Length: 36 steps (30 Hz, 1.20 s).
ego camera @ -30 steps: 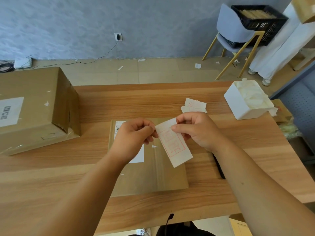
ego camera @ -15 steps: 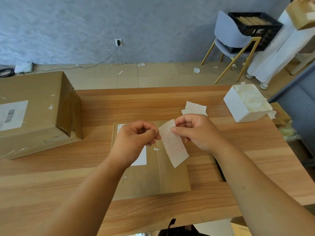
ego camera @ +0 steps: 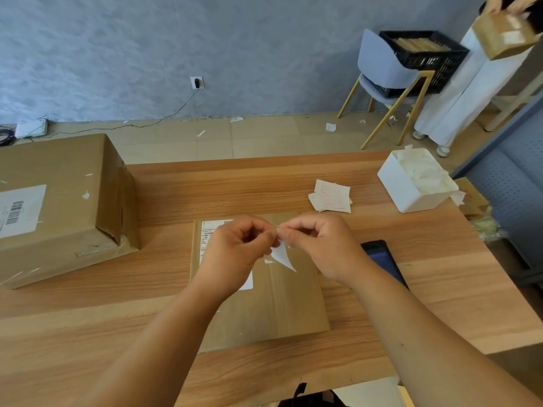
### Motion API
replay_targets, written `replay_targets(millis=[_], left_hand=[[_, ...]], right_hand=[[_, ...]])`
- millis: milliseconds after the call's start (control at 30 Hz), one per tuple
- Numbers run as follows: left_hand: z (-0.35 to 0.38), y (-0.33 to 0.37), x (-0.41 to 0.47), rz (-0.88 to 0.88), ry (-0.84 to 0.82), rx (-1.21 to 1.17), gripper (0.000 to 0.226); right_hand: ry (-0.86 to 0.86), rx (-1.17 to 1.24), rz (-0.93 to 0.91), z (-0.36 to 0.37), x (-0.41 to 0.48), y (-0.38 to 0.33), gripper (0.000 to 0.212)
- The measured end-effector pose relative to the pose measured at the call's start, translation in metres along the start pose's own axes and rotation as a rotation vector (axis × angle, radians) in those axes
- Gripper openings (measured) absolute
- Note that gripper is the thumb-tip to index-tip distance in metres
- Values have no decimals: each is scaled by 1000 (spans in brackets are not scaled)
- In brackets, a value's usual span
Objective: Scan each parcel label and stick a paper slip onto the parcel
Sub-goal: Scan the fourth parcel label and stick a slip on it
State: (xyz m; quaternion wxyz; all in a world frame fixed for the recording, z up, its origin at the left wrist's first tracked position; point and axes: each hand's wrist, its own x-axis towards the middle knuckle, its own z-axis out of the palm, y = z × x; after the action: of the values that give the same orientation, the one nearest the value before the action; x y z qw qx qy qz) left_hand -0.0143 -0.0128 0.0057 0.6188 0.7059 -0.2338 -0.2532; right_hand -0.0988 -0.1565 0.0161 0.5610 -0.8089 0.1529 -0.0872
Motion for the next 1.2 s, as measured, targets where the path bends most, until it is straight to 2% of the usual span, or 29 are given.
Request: replay_targets(millis=[133, 233, 433, 567, 700, 800, 967, 1067, 1200], left_hand=[[1, -1, -4, -18, 4, -39, 21], [5, -3, -5, -92, 84, -144, 31], [10, -11, -4, -235, 302, -264, 26], [9, -20, -3, -264, 390, -195, 18], [5, -30, 0, -298, 404, -76, 13], [6, -32, 4, -304, 407, -21, 9], [15, -27, 17, -222, 403, 77, 17], [30, -26, 33, -187, 341, 191, 23], [73, -26, 65, -182, 216, 353, 19]], right_hand=[[54, 50, 93, 0, -4, 5, 15], [179, 162, 219, 0, -8, 11, 16], [434, 459, 454, -1, -17, 26, 18], [569, 490, 536, -8, -25, 40, 14], [643, 350, 541, -19, -32, 53, 12], [663, 158, 506, -31, -36, 61, 14], [712, -161, 420, -67, -36, 75, 15], [646, -321, 402, -99, -33, 87, 13], [460, -523, 416, -152, -27, 109, 14]])
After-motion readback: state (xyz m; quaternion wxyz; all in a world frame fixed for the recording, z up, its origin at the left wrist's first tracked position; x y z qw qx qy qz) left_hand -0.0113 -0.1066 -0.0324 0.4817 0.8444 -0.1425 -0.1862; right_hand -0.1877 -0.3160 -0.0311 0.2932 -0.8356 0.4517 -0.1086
